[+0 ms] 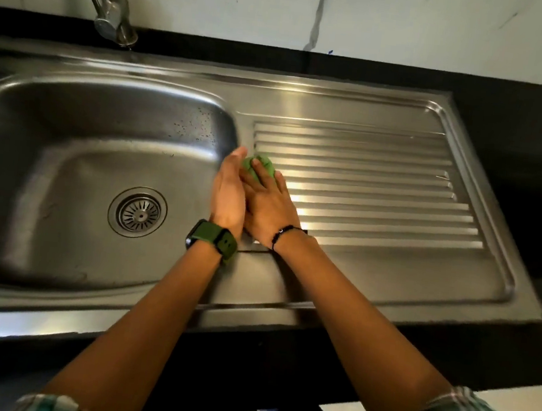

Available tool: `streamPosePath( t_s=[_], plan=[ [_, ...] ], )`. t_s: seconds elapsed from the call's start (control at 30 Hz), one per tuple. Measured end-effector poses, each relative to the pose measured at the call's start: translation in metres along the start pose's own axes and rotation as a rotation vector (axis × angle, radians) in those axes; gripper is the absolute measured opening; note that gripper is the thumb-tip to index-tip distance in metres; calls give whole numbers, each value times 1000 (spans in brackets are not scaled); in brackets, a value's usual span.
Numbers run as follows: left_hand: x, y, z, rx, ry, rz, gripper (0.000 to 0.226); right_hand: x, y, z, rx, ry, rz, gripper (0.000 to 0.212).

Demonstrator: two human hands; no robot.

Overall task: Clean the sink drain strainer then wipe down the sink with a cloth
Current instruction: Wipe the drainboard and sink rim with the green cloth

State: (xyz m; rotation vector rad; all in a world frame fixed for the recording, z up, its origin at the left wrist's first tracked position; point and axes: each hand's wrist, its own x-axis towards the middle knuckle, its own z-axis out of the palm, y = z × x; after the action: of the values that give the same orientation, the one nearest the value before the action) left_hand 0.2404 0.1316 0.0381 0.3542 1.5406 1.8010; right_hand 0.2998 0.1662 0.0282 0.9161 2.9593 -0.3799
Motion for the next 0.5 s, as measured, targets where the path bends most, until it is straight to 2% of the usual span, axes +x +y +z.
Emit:
streamPosePath(
  t_s=[0.07, 0.13, 0.23, 0.33, 0.43, 0.5],
  plan=[
    [-11, -2, -6, 65, -61, 28, 45, -25, 24, -4, -1, -15, -46, 57],
    [-23, -1, 0, 165, -138, 46, 42, -55, 66, -12, -13, 12, 28, 58],
    [-40, 4, 17, 281, -233, 70, 46, -102, 159, -36, -20, 59, 340, 56],
    [-55, 5, 28, 316, -252, 88, 44, -142, 234, -61, 48, 25, 627, 53],
    [-68, 2, 27, 336, -226, 84, 45, -148, 238, -60, 81, 43, 682, 51],
    [-74, -3, 23, 331, -171, 78, 45, -141, 209, -49, 39, 101, 609, 50]
  ],
)
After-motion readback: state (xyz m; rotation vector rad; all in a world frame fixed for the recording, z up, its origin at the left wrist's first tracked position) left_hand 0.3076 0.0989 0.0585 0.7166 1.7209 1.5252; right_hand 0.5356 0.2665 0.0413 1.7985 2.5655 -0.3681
